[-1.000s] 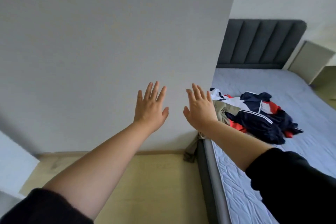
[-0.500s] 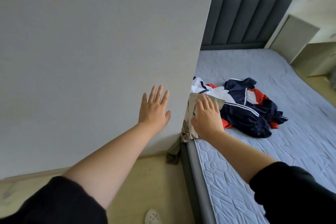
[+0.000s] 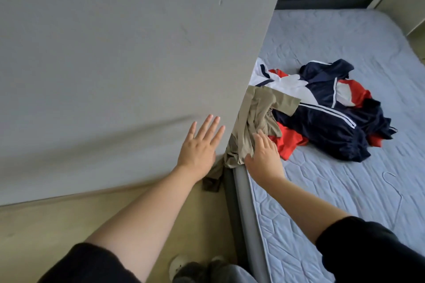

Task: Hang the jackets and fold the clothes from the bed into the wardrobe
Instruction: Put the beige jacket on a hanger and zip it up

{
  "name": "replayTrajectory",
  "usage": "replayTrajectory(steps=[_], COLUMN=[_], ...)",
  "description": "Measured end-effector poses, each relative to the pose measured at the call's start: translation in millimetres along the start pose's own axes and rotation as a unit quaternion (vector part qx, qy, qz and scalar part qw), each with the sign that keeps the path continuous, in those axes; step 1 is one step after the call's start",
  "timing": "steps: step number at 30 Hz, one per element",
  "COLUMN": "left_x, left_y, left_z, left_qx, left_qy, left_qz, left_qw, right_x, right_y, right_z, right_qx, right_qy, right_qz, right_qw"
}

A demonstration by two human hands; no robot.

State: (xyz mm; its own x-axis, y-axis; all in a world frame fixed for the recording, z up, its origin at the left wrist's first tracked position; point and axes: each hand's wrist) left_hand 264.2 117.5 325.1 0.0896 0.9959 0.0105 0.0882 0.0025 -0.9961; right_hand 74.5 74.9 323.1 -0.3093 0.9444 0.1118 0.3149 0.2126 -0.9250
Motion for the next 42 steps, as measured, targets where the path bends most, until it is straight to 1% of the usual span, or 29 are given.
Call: replayTrajectory(steps=[5, 8, 11, 14, 17, 19, 20, 22, 24, 25, 27, 29, 30, 31, 32, 33, 34, 35, 36, 37, 38, 39, 40, 41, 42], left_x=[-9, -16, -24, -33, -42, -45, -47, -49, -52, -52, -47, -37, -32, -28, -27, -25, -25, -25, -24, -23, -21, -20, -18, -17, -15], left_y=[94, 148, 197, 245, 282, 298, 304, 309, 309, 306, 297, 287, 281, 274, 268, 260, 250, 241, 232, 224, 219, 217, 216, 218, 221], left_z=[23, 32, 42, 49, 57, 66, 71, 79, 87, 92, 107, 125, 136, 145, 154, 163, 174, 185, 197, 211, 225, 239, 255, 270, 287], left_qx=[0.037, 0.055, 0.064, 0.059, 0.063, 0.066, 0.063, 0.059, 0.073, 0.091, 0.153, 0.228, 0.269, 0.323, 0.395, 0.485, 0.589, 0.684, 0.752, 0.791, 0.808, 0.819, 0.820, 0.813, 0.797], left_qy=[-0.012, -0.018, -0.032, -0.042, -0.039, -0.043, -0.047, -0.060, -0.086, -0.109, -0.172, -0.225, -0.245, -0.266, -0.295, -0.330, -0.366, -0.391, -0.401, -0.395, -0.382, -0.367, -0.354, -0.344, -0.334], left_qz=[-0.014, 0.017, 0.060, 0.096, 0.131, 0.136, 0.134, 0.123, 0.098, 0.080, 0.044, 0.015, 0.002, -0.008, -0.011, -0.003, 0.011, 0.021, 0.020, 0.015, 0.009, 0.003, -0.005, -0.012, -0.014], left_qw=[0.999, 0.998, 0.996, 0.993, 0.989, 0.988, 0.988, 0.989, 0.989, 0.987, 0.972, 0.947, 0.931, 0.908, 0.870, 0.810, 0.720, 0.615, 0.523, 0.467, 0.448, 0.442, 0.449, 0.471, 0.504], right_x=[-13, -28, -45, -68, -91, -104, -110, -121, -128, -128, -124, -110, -101, -93, -83, -71, -58, -45, -32, -19, -7, 5, 15, 24, 32], right_y=[80, 125, 167, 201, 226, 236, 239, 241, 237, 233, 223, 211, 204, 198, 192, 185, 178, 171, 164, 159, 154, 150, 147, 146, 145], right_z=[45, 68, 87, 106, 122, 132, 137, 144, 150, 153, 160, 169, 176, 184, 191, 200, 210, 220, 232, 244, 257, 270, 283, 296, 308], right_qx=[0.008, 0.000, -0.051, -0.073, -0.093, -0.123, -0.120, -0.065, -0.019, -0.002, 0.022, 0.004, -0.012, -0.022, -0.025, -0.029, -0.040, -0.062, -0.095, -0.131, -0.157, -0.171, -0.178, -0.185, -0.193], right_qy=[-0.004, 0.029, 0.089, 0.123, 0.136, 0.147, 0.153, 0.161, 0.149, 0.123, 0.042, -0.006, -0.021, -0.026, -0.032, -0.031, -0.030, -0.029, -0.027, -0.022, -0.014, -0.012, -0.009, -0.001, 0.012], right_qz=[-0.033, -0.027, -0.005, 0.021, 0.040, 0.041, 0.036, 0.023, 0.023, 0.029, 0.038, 0.014, -0.010, -0.031, -0.039, -0.036, -0.020, 0.006, 0.031, 0.050, 0.054, 0.045, 0.032, 0.022, 0.023], right_qw=[0.999, 0.999, 0.995, 0.989, 0.985, 0.981, 0.980, 0.985, 0.988, 0.992, 0.998, 1.000, 1.000, 0.999, 0.998, 0.998, 0.999, 0.998, 0.995, 0.990, 0.986, 0.984, 0.983, 0.982, 0.981])
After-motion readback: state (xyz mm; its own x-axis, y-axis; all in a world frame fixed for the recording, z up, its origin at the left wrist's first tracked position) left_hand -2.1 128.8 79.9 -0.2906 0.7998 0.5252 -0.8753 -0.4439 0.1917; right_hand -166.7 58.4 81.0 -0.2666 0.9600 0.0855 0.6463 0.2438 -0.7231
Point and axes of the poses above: each hand's wrist, its own x-axis away from the middle knuckle, its own y-axis out of the palm, z = x × y, and after that the axes turned 1 degree about x, right-handed
